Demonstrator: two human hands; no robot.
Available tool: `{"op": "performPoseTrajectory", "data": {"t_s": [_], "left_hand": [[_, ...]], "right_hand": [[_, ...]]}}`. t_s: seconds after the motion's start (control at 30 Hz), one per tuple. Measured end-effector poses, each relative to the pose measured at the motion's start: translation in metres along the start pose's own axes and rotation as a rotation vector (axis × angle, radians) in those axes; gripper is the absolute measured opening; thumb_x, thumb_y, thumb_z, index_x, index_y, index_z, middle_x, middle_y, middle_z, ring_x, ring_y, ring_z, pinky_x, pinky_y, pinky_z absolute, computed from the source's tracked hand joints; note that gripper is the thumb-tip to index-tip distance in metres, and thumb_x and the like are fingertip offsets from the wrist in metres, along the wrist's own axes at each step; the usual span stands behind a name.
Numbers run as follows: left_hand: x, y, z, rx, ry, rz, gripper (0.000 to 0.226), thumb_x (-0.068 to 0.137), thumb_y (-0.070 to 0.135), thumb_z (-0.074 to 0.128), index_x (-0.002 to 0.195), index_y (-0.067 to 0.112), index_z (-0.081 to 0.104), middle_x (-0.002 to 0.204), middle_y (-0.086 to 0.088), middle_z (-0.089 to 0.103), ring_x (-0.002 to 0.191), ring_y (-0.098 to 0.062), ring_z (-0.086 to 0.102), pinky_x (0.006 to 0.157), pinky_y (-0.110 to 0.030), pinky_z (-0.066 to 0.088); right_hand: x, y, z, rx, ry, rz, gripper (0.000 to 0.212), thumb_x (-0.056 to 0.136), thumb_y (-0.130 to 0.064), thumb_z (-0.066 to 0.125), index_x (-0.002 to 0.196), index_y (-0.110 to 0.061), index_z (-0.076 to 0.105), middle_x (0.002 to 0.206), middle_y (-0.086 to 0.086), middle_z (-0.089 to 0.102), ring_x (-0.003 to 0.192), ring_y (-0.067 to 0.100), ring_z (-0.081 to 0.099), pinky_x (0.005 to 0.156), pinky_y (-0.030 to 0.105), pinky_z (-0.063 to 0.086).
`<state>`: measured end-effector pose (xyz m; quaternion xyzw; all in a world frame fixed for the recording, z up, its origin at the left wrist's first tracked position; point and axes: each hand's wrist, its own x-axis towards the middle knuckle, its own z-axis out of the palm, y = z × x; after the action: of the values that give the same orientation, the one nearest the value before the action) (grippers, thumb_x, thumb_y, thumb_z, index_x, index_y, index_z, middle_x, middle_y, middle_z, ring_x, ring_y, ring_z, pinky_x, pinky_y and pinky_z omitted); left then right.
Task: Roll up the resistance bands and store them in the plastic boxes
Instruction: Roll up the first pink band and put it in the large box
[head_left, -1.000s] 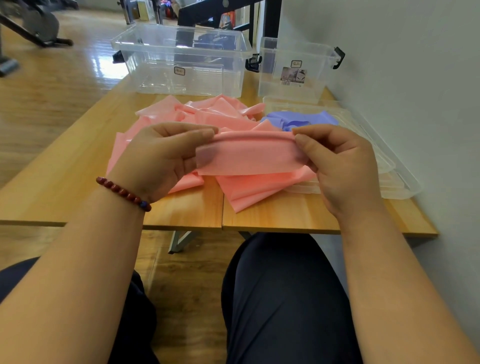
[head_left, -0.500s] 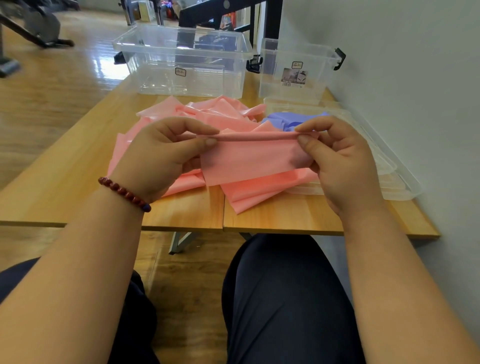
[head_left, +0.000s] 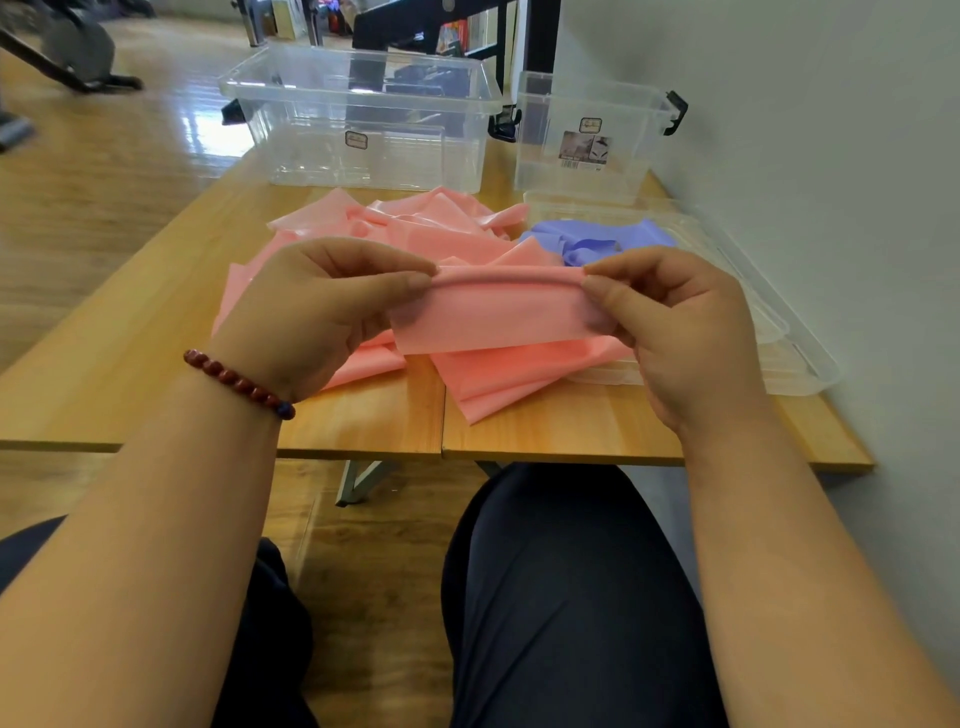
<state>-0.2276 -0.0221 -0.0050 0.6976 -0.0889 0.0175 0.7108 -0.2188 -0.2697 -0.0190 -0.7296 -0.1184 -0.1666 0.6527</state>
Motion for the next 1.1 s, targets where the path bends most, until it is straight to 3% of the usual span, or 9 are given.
{"op": "performPoseTrajectory", "data": {"t_s": [0.17, 0.23, 0.37, 0.43, 0.6, 0.8, 0.93, 1.03, 1.1], "left_hand": [[0.0025, -0.0035, -0.0037, 0.136, 0.023, 0.005, 0.030, 0.065, 0.023, 0.072, 0.095, 0.021, 0.072, 0.103, -0.010, 0.071, 0.099, -0.021, 0.067, 0.083, -0.027, 0.056], [0.0022, -0.0036, -0.0044, 0.168, 0.049, -0.001, 0.025, 0.067, 0.026, 0.073, 0.092, 0.028, 0.075, 0.103, -0.005, 0.073, 0.105, -0.023, 0.066, 0.091, -0.035, 0.055], [0.0002, -0.0018, -0.0044, 0.248, 0.063, 0.033, 0.022, 0.083, 0.014, 0.070, 0.085, 0.034, 0.079, 0.102, -0.002, 0.074, 0.108, -0.028, 0.064, 0.095, -0.046, 0.054], [-0.0014, 0.0001, -0.0043, 0.246, 0.046, 0.050, 0.023, 0.085, 0.012, 0.068, 0.086, 0.032, 0.078, 0.099, 0.000, 0.075, 0.101, -0.022, 0.067, 0.090, -0.040, 0.057], [-0.0054, 0.0034, -0.0019, 0.185, 0.007, 0.046, 0.017, 0.073, 0.024, 0.067, 0.081, 0.034, 0.079, 0.076, 0.006, 0.072, 0.077, -0.011, 0.066, 0.073, -0.025, 0.059], [-0.0061, 0.0039, -0.0017, 0.033, -0.027, -0.017, 0.041, 0.089, -0.008, 0.054, 0.079, 0.022, 0.080, 0.080, 0.004, 0.075, 0.079, -0.008, 0.069, 0.071, -0.018, 0.056], [-0.0055, 0.0038, -0.0031, 0.004, -0.038, -0.012, 0.016, 0.073, 0.014, 0.067, 0.082, 0.020, 0.079, 0.087, 0.000, 0.076, 0.086, -0.013, 0.070, 0.074, -0.023, 0.058], [-0.0031, 0.0006, -0.0024, 0.056, -0.001, 0.024, 0.016, 0.068, 0.022, 0.070, 0.080, 0.027, 0.080, 0.086, -0.002, 0.072, 0.085, -0.016, 0.067, 0.075, -0.024, 0.057], [-0.0023, -0.0010, -0.0025, 0.075, 0.006, 0.030, 0.021, 0.069, 0.022, 0.071, 0.089, 0.026, 0.076, 0.088, -0.008, 0.068, 0.085, -0.018, 0.065, 0.076, -0.027, 0.057]], "right_hand": [[-0.0004, -0.0009, -0.0001, -0.062, -0.013, -0.028, 0.025, 0.085, -0.006, 0.072, 0.090, -0.031, 0.072, 0.091, -0.006, 0.073, 0.088, 0.011, 0.069, 0.080, 0.025, 0.053], [-0.0002, -0.0008, -0.0007, -0.100, 0.000, -0.032, 0.023, 0.086, -0.008, 0.072, 0.086, -0.032, 0.072, 0.088, -0.008, 0.073, 0.086, 0.010, 0.069, 0.079, 0.024, 0.052], [-0.0010, 0.0001, -0.0008, -0.107, -0.040, -0.024, 0.020, 0.090, -0.012, 0.067, 0.086, -0.032, 0.070, 0.079, -0.006, 0.072, 0.081, 0.012, 0.066, 0.079, 0.035, 0.054], [-0.0014, 0.0015, -0.0001, -0.081, -0.059, -0.016, 0.022, 0.092, -0.010, 0.064, 0.087, -0.031, 0.069, 0.075, -0.005, 0.071, 0.078, 0.012, 0.065, 0.076, 0.036, 0.052], [-0.0008, 0.0007, -0.0004, 0.061, -0.058, 0.013, 0.030, 0.091, -0.007, 0.062, 0.086, -0.033, 0.077, 0.103, 0.006, 0.073, 0.102, 0.021, 0.068, 0.085, 0.040, 0.054], [-0.0008, 0.0013, 0.0013, 0.105, -0.025, 0.077, 0.032, 0.076, -0.007, 0.058, 0.072, -0.031, 0.079, 0.086, -0.003, 0.074, 0.096, 0.020, 0.067, 0.085, 0.036, 0.055], [-0.0006, 0.0000, 0.0009, 0.114, -0.026, 0.069, 0.021, 0.077, -0.014, 0.066, 0.074, -0.030, 0.080, 0.088, -0.001, 0.076, 0.098, 0.021, 0.070, 0.085, 0.036, 0.055], [-0.0002, 0.0005, 0.0009, 0.053, -0.006, 0.029, 0.017, 0.081, -0.016, 0.072, 0.079, -0.032, 0.079, 0.092, -0.001, 0.076, 0.097, 0.020, 0.070, 0.084, 0.035, 0.053], [0.0002, 0.0000, 0.0005, 0.032, -0.017, 0.015, 0.019, 0.085, -0.012, 0.072, 0.084, -0.031, 0.076, 0.089, -0.001, 0.075, 0.090, 0.018, 0.071, 0.079, 0.032, 0.053]]}}
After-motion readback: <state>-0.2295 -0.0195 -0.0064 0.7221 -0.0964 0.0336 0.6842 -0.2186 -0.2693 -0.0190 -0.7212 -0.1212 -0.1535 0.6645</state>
